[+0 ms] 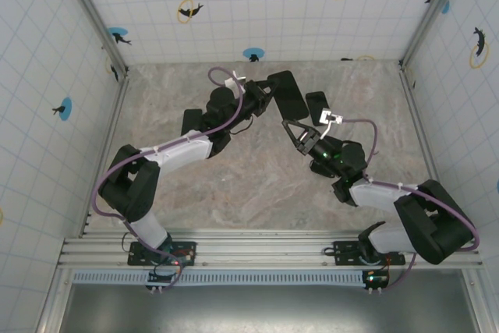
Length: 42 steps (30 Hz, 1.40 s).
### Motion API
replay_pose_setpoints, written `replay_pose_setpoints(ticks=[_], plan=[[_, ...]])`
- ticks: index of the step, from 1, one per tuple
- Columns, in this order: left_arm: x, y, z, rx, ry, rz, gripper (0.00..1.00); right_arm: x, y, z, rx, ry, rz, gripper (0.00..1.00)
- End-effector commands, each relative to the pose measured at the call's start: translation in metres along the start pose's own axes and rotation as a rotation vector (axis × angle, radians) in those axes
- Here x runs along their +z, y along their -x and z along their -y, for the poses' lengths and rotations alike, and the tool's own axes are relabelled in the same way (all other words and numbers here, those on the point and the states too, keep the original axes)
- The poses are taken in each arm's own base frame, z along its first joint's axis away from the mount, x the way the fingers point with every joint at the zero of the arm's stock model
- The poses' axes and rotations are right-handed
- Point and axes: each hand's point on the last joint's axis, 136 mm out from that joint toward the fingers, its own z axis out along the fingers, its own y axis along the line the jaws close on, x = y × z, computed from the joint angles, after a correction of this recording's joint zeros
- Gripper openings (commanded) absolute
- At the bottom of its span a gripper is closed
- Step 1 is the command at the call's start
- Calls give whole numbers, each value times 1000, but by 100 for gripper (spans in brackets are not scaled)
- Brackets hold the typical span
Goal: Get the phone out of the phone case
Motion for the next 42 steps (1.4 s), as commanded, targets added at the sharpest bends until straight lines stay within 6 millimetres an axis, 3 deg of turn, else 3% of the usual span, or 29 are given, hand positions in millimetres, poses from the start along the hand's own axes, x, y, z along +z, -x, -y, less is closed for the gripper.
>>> replay_pose_setpoints(ticks=[1,18,23,28,36,42], plan=[[-5,1,51,10,-124,2,0,7,11,-2,-40,7,15,15],[-11,-6,70,-73,-165,-53,0,-2,1,55,-184,-240,-112,8],[-12,-7,63,-29,-124,-65,0,0,7,45,-174,-201,-93,11],[-19,9,59,21,-117,-57,0,-6,7,34,-186,-159,-118,21],[-22,29,69,169,-134,-152,0,-18,5,26,-275,-129,-220,42],[-29,33,79,371,-142,-216,0,-13,14,12,-330,-60,-289,52]])
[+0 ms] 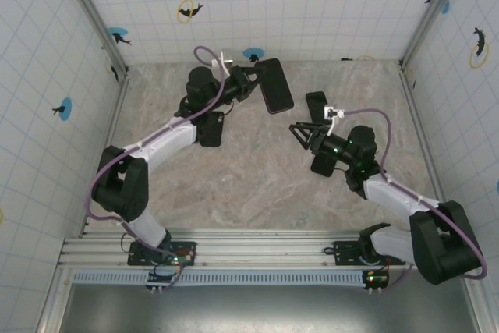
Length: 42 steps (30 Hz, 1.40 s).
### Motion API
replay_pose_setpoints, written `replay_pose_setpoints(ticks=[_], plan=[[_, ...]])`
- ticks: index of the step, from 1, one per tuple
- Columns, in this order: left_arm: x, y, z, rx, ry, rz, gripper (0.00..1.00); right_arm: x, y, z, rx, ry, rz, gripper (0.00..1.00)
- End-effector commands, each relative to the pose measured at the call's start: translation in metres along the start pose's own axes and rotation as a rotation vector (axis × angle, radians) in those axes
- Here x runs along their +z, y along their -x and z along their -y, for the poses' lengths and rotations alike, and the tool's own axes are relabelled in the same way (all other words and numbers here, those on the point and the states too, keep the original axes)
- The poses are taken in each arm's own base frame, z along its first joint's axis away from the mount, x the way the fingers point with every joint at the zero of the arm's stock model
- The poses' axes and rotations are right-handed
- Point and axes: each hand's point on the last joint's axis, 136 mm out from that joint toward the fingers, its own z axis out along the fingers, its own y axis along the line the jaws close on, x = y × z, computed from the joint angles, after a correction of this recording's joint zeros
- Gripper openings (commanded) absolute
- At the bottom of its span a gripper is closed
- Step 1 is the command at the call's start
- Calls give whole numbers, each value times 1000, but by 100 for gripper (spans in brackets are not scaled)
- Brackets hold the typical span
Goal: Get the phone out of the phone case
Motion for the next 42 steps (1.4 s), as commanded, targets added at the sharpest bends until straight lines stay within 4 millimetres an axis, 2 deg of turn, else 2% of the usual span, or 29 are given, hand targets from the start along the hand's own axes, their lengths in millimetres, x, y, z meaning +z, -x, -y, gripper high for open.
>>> replay_pose_setpoints(ticks=[1,5,8,13,25,30,37,42], plan=[[-12,-3,56,237,-118,-76,0,2,19,-30,-105,117,-29,52],[-19,-10,64,358,-174,-135,0,5,22,-54,-136,252,-76,53],[-23,-16,73,424,-233,-171,0,9,20,-63,-170,305,-105,53],[-26,-21,86,462,-289,-214,0,16,15,-57,-210,296,-157,50],[-28,-26,91,444,-323,-242,0,31,20,-64,-217,361,-182,34],[-28,-25,91,432,-328,-242,0,33,18,-67,-218,392,-202,24],[-31,-29,99,380,-381,-269,0,31,13,-70,-259,418,-215,20],[-32,-43,102,360,-387,-340,0,33,14,-64,-299,393,-227,18]])
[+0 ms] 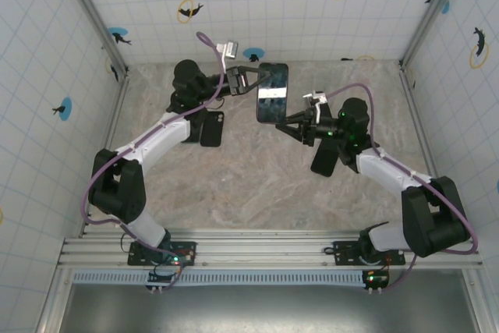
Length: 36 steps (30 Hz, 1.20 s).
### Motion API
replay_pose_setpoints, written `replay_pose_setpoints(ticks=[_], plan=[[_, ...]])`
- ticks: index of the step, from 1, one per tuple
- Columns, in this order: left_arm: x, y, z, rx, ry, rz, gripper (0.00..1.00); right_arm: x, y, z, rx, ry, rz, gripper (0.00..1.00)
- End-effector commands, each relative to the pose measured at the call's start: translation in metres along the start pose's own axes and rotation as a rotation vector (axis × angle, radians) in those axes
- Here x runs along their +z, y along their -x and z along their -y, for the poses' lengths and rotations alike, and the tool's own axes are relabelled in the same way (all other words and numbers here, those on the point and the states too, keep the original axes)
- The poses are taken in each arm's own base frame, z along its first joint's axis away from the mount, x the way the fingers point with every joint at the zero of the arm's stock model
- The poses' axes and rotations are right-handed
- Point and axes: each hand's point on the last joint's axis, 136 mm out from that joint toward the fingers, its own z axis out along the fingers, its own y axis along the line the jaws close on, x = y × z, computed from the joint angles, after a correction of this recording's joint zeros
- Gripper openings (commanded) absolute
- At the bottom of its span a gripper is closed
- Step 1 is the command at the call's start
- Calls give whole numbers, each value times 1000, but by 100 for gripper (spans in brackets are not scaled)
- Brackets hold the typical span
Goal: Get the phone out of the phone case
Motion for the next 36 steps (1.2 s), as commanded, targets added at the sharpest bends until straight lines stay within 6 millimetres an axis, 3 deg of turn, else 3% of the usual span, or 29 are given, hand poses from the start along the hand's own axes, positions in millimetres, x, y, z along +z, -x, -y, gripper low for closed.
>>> replay_pose_setpoints(ticks=[1,6,14,18,23,30,36], plan=[[3,3,35,60,-82,-41,0,3,16,-2,-83,5,5,18],[3,-1,27,79,-32,-47,0,3,17,-16,-105,70,-5,27],[1,24,25,131,-11,13,0,1,1,-26,-109,75,-36,43],[3,27,21,119,-12,5,0,1,7,-31,-130,53,-3,46],[3,21,20,100,-18,2,0,3,19,-30,-133,48,20,46],[4,13,22,91,-23,-9,0,9,26,-28,-131,73,16,36],[5,9,18,77,-19,-17,0,10,31,-30,-141,88,19,33]])
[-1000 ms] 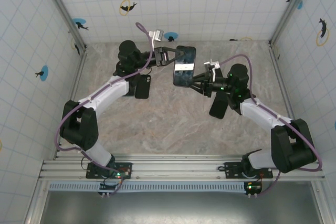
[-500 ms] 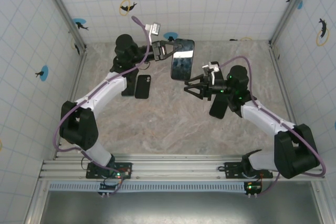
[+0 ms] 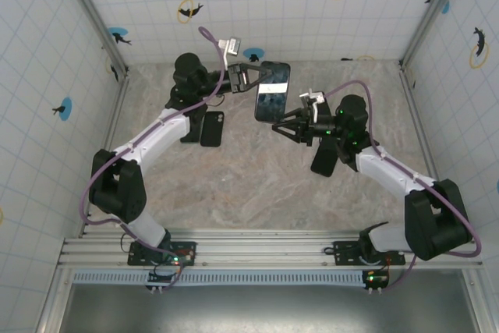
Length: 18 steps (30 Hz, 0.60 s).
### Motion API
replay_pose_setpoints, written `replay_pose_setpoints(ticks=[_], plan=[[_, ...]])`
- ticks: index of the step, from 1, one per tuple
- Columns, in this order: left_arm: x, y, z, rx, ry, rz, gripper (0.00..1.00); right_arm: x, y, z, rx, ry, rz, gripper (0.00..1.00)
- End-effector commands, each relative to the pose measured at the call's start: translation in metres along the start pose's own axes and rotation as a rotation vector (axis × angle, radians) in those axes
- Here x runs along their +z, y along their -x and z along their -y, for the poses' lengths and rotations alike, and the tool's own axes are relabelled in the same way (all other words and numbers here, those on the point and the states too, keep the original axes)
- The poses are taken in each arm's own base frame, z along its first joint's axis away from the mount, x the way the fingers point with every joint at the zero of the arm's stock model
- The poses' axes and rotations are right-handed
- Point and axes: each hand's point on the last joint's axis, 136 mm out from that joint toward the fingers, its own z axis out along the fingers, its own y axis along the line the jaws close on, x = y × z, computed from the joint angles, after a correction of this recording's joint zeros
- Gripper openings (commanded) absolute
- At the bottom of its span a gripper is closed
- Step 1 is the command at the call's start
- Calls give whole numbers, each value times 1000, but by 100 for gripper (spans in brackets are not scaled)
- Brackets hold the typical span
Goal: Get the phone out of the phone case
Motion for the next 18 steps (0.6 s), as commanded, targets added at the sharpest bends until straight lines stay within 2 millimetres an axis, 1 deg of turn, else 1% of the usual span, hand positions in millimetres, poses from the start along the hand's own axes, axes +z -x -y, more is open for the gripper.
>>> replay_pose_setpoints(ticks=[1,8,11,16,18], plan=[[2,4,15,55,-33,12,0,3,22,-9,-74,33,29,32],[4,2,15,17,-34,0,0,3,18,-6,-63,35,22,21],[6,-2,17,-18,-48,-19,0,4,20,-3,-76,21,20,19],[10,-12,24,-57,-67,-55,0,7,25,8,-136,-46,-20,14],[10,-14,26,-68,-71,-60,0,7,25,15,-164,-89,-36,13]])
